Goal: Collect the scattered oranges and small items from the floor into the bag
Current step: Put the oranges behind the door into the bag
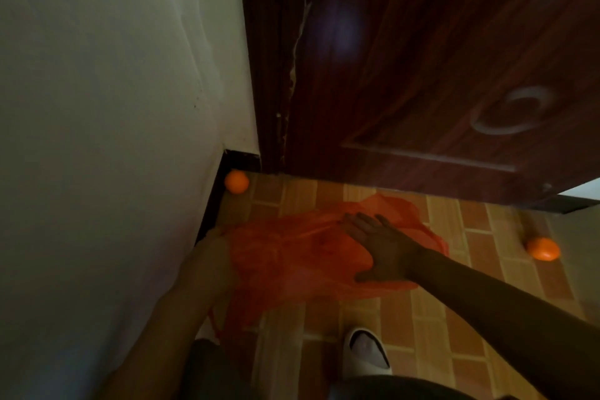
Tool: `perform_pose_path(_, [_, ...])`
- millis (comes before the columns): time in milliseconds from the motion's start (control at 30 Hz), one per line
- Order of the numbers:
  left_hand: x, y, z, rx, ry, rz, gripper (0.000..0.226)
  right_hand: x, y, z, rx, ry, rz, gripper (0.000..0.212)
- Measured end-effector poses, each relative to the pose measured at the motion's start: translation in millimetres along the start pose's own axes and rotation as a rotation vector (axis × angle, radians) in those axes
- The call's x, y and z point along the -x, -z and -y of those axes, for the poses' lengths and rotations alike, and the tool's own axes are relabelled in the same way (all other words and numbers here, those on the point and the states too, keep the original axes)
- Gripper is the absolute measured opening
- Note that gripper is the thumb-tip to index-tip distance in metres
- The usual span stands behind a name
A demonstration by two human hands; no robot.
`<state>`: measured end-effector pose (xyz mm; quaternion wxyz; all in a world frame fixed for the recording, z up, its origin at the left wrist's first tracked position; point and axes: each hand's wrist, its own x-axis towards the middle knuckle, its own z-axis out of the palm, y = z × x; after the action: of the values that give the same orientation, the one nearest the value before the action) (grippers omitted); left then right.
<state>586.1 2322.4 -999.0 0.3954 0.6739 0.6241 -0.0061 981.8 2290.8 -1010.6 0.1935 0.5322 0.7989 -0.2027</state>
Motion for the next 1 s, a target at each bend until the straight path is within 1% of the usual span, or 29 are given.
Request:
perform_pose_path(33, [2.2, 2.8, -13.6, -0.065, -0.06, -0.033, 0.052, -2.8, 2.8, 5.9, -0.003, 0.029, -0.023, 0.12])
perform_pose_path(100, [6.4, 8.7, -44.0, -0.262, -0.16, -0.161, 0.055, -8.7, 10.0, 17.0, -0.014, 0.076, -0.066, 0.119])
perform_pose_path(167, [7.0, 9.5, -72.1, -0.412, -0.201, -0.307, 0.053, -15.5, 15.4, 24.4, -0.026, 0.101, -0.118, 0.119])
perform_pose_path(200, [6.7, 7.0, -85.4, -0.439, -0.232, -0.361, 0.053, -18.0, 17.7, 26.0, -0.024, 0.108, -0.137, 0.117])
perform_pose_path(233, [4.0, 0.1, -95.2, -0.446, -0.273, -0.362, 0.056, -19.9, 20.2, 26.0, -0.009, 0.11, -0.144, 0.116])
perform_pose_path(267, [0.9, -10.1, -102.2, -0.444, -0.325, -0.336, 0.059, -20.7, 23.6, 24.7, 0.012, 0.107, -0.15, 0.113])
perform_pose_path(333, [-5.0, -35.1, -106.0, -0.449, -0.38, -0.193, 0.071, -17.5, 33.3, 18.6, 0.056, 0.105, -0.189, 0.106])
perform_pose_path(367, [-7.2, -42.4, -103.3, -0.444, -0.36, -0.126, 0.08, -13.7, 38.5, 14.1, 0.078, 0.104, -0.238, 0.102])
perform_pose_path(400, [-10.3, -46.0, -97.4, -0.436, -0.303, -0.076, 0.088, -8.7, 42.9, 7.9, 0.095, 0.099, -0.293, 0.098])
perform_pose_path(433, [-13.1, -46.1, -91.1, -0.425, -0.244, -0.066, 0.093, -2.3, 46.3, 0.8, 0.108, 0.085, -0.331, 0.095])
perform_pose_path(500, [-17.2, -38.0, -81.8, -0.43, -0.194, -0.144, 0.094, 10.6, 48.0, -17.4, 0.138, 0.033, -0.343, 0.092])
perform_pose_path(567, [-20.3, -23.2, -77.2, -0.511, -0.246, -0.252, 0.089, 23.3, 44.6, -35.3, 0.138, -0.034, -0.337, 0.092])
perform_pose_path(600, [-23.0, -14.3, -73.4, -0.552, -0.288, -0.273, 0.087, 28.6, 41.7, -42.5, 0.12, -0.069, -0.328, 0.093])
perform_pose_path(633, [-26.6, -5.5, -66.6, -0.582, -0.312, -0.248, 0.088, 32.4, 37.5, -47.7, 0.09, -0.105, -0.316, 0.093])
perform_pose_path(667, [-30.1, 0.7, -57.8, -0.586, -0.304, -0.187, 0.093, 35.1, 32.1, -51.0, 0.052, -0.135, -0.303, 0.093])
perform_pose_path(733, [-29.6, 2.1, -42.2, -0.564, -0.222, -0.051, 0.106, 34.7, 19.1, -49.8, -0.025, -0.147, -0.255, 0.094])
perform_pose_path(767, [-27.7, -4.2, -34.9, -0.554, -0.189, -0.006, 0.108, 31.4, 12.7, -46.0, -0.058, -0.128, -0.213, 0.095])
perform_pose_path(833, [-24.2, -24.8, -27.3, -0.55, -0.158, 0.052, 0.105, 22.6, 3.4, -34.3, -0.089, -0.091, -0.125, 0.099])
perform_pose_path(867, [-24.8, -32.9, -25.8, -0.553, -0.145, 0.055, 0.103, 17.6, 1.2, -27.5, -0.086, -0.079, -0.096, 0.102])
perform_pose_path(1000, [-46.2, -42.8, -15.5, -0.533, -0.074, 0.005, 0.088, -7.9, -2.6, -7.3, -0.064, -0.016, -0.099, 0.113])
